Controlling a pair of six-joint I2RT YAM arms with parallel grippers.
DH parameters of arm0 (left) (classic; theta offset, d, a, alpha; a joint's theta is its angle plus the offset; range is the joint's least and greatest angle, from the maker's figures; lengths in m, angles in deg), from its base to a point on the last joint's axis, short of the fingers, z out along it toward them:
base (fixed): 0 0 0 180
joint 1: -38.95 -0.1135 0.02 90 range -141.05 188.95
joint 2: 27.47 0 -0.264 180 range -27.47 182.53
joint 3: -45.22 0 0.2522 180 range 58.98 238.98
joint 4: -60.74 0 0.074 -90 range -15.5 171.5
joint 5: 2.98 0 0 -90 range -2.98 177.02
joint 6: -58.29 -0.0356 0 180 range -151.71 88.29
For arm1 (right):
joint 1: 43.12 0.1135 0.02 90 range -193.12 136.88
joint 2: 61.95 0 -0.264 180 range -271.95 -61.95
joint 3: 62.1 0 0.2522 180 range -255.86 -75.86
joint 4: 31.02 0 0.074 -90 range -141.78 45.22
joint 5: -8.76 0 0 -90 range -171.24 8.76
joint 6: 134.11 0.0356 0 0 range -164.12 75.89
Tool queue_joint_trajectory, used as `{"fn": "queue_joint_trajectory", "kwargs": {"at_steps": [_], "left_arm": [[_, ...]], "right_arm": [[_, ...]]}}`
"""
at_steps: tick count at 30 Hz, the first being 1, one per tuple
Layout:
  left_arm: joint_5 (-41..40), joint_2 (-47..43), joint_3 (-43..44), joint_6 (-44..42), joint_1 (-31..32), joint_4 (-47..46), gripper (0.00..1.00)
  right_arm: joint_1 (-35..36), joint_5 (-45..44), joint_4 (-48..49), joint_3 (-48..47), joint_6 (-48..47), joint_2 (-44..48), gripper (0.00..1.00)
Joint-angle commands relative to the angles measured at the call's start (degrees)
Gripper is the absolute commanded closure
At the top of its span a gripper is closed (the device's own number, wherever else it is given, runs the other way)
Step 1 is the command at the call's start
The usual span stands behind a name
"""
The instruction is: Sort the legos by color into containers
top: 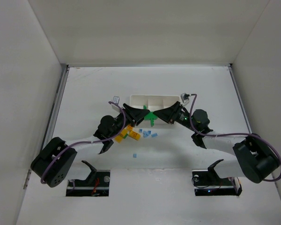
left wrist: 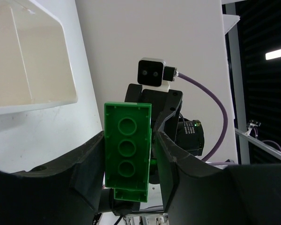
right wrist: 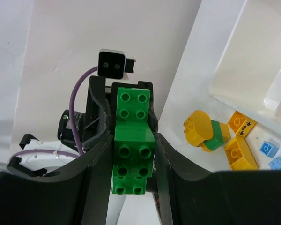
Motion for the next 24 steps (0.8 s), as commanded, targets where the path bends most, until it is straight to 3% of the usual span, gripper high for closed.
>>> {"fn": "queue_joint_trajectory", "kwargs": {"at_steps": [1,15,24], "left_arm": [[0.8,0.1,0.7,-0.7,0.6,-3.9,0.58],[2.5,1.7,2.4,-1.8,1.9,-3.9,0.59],[2.4,1.2,1.7,-2.6,1.2,-3.8,0.77]], "right_arm": [[0.5,-0.9,4.1,-0.6,-0.5,-0.8,0.67],[0.5,-1.1,4.4,-1.6,0.7,-2.5,0.66],[0.5,-1.1,4.5,-1.6,1.1,-3.4,0.66]]}}
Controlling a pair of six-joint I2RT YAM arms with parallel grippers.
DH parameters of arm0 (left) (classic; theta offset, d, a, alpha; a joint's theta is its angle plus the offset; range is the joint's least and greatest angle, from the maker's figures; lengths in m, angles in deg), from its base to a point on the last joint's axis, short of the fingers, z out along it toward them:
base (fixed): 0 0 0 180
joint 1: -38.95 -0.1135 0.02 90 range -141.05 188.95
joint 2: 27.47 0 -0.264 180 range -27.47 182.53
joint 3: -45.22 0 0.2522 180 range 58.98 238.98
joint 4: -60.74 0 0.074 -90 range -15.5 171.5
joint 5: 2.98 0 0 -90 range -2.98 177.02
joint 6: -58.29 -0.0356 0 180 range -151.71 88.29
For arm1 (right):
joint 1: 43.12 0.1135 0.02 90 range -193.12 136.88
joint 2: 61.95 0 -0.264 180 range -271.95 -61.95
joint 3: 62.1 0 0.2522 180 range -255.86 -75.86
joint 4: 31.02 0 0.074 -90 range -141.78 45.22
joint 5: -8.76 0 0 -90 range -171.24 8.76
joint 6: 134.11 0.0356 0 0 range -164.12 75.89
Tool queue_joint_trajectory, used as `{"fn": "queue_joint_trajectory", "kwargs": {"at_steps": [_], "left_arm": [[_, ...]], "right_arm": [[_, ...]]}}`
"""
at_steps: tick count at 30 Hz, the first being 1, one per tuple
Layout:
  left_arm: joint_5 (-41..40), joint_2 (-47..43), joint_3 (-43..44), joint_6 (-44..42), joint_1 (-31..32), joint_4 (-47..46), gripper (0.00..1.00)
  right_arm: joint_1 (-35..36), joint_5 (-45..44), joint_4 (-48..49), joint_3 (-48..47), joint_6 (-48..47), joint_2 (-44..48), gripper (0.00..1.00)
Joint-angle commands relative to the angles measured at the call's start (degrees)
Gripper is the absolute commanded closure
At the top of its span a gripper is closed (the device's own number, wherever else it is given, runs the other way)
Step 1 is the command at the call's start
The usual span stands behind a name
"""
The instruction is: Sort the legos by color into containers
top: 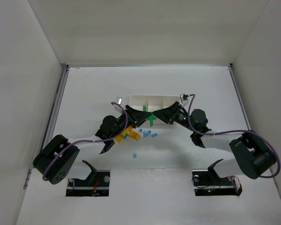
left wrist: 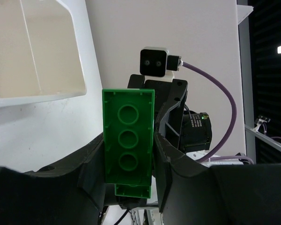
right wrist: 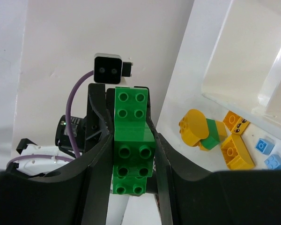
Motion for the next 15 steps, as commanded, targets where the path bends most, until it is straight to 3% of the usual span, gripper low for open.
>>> {"fn": "queue_joint_trajectory", "kwargs": {"at_steps": [1,6,15], "left_arm": [[1.5,-0.9,1.6,-1.5,0.1,-4.0,0.8],[1.8,-2.9,0.2,-2.1,-1.8,-4.0,0.9],[3.3,-8.0,-1.1,-3.5,-7.2,0.5,0.93]], "right_arm": [[0.5,-0.5,3.2,-1.5,-0.3,-0.4,0.66],[-1.1,-0.1,2.8,-0.1,-0.3,1.2,0.66],[-3.0,1.0,0.5,0.7,-1.5,3.9,0.66]]}}
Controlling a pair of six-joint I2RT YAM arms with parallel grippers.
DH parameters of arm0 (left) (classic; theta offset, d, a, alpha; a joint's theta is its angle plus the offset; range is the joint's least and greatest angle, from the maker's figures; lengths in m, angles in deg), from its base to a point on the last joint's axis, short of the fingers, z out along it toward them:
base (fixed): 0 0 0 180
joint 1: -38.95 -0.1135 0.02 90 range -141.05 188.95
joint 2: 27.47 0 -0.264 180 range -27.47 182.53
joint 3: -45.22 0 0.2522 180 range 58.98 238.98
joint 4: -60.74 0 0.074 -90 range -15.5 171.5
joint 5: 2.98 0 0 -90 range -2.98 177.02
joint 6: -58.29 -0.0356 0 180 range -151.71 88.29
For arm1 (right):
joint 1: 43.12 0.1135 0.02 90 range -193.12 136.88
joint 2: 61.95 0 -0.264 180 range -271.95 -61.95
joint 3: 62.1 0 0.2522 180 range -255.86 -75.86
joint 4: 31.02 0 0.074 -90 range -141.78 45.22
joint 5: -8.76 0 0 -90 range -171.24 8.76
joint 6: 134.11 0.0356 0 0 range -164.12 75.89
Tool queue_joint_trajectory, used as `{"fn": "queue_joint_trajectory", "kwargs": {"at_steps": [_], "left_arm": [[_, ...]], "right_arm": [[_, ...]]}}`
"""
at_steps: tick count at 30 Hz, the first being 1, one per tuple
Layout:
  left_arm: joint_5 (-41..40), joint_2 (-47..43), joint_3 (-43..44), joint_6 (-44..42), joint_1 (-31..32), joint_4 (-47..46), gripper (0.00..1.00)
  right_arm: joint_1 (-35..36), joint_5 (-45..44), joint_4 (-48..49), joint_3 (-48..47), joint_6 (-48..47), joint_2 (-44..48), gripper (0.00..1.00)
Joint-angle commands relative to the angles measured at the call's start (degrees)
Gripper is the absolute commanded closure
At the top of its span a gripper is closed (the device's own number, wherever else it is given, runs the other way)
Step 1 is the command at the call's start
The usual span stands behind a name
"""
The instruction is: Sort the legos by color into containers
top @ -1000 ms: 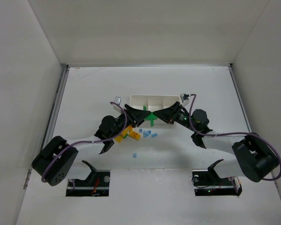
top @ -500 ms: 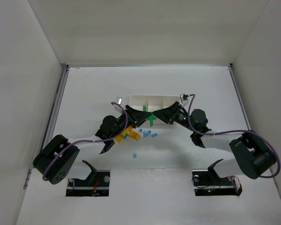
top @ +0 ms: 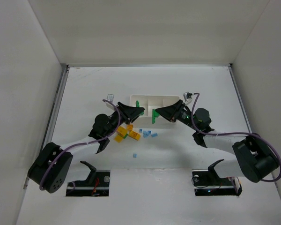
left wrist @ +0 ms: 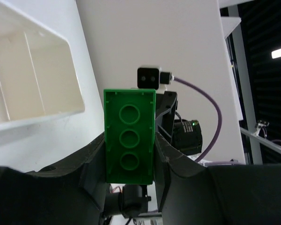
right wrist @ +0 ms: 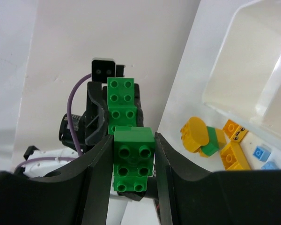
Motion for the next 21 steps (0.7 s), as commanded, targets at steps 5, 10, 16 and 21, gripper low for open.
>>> {"fn": "queue_joint_trajectory", "kwargs": {"at_steps": [5,10,16,21], "left_arm": [[0.3,-3.2,-0.5,-2.3,-2.0,-0.2,0.92],[0.3,-2.3,0.0,-2.6,-0.9,-0.3,0.91],[1.4,-1.0,2.1,-3.9,2.6,-0.2,0.81],[1.3,1.6,3.6,-4.8,5.7,-0.2,0.77]], "right_arm": [[-0.5,-0.3,0.9,-0.2,-1.4,0.8,0.66],[-0.5,-0.5,1.0,-1.0,-1.5,-0.2,0.66],[-0.1,-1.0,0.9,-1.7,-1.6,-1.4,0.66],[0.7,-1.1,1.5,-2.3,-1.4,-2.2,0.66]]}}
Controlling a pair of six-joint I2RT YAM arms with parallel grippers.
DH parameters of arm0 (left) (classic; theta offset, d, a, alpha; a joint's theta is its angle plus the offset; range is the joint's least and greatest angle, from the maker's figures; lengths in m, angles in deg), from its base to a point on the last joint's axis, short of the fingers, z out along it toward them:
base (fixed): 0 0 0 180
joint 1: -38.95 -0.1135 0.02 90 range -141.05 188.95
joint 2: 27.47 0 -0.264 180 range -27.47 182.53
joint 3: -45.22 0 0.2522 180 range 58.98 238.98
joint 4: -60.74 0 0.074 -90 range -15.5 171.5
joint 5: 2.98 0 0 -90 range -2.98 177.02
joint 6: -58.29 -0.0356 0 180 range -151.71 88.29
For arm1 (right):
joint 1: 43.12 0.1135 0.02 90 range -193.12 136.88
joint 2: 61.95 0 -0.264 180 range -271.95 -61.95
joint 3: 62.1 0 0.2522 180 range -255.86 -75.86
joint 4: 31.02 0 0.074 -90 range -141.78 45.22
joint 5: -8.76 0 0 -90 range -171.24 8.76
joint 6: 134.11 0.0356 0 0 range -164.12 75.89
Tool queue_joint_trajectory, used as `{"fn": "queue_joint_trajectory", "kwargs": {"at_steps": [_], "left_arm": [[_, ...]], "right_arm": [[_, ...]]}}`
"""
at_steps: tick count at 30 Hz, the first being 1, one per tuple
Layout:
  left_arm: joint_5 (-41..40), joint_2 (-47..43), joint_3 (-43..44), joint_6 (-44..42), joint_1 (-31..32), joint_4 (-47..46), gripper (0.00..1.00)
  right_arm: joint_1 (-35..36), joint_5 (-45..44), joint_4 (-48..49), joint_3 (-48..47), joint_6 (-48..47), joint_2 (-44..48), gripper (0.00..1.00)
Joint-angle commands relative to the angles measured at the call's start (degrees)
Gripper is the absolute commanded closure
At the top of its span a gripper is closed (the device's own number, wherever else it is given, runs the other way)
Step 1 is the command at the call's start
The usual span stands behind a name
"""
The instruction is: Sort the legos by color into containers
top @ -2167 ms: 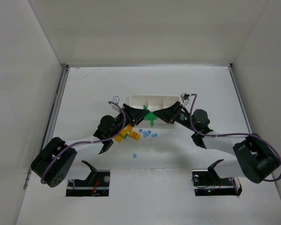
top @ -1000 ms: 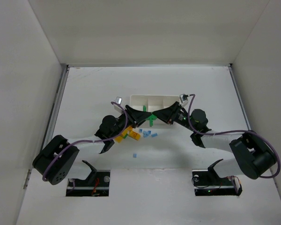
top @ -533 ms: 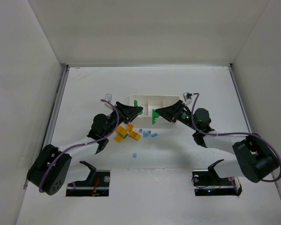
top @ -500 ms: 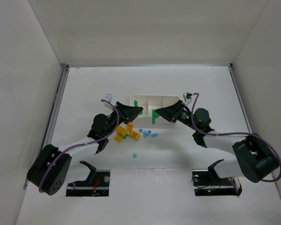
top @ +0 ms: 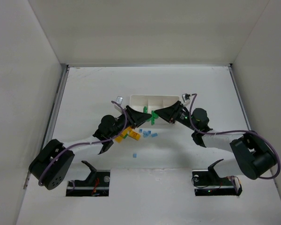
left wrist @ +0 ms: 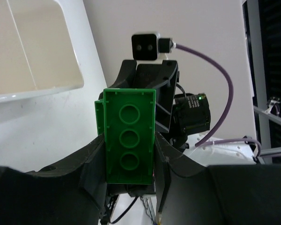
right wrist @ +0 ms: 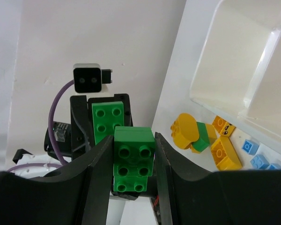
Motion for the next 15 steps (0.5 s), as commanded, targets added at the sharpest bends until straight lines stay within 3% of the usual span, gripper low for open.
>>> {"fn": "queue_joint_trajectory", "kwargs": {"at_steps": [1,10,15], "left_arm": [[0.9,1.2,2.8,-1.7,1.6,-2.9,0.77],[0.1,0.0,0.5,-1.8,1.0,-1.8,0.8],[-2.1,1.7,-0.2,-5.8,4.8,5.3,0.8]], "right_arm": [[0.9,-0.5,2.7,-2.4,-0.8,-0.4,0.66],[0.6,-0.8,2.1,-0.1,-1.6,1.7,0.66],[-3.7,-1.0,-1.7,3.1,-4.0,6.1,0.66]]}}
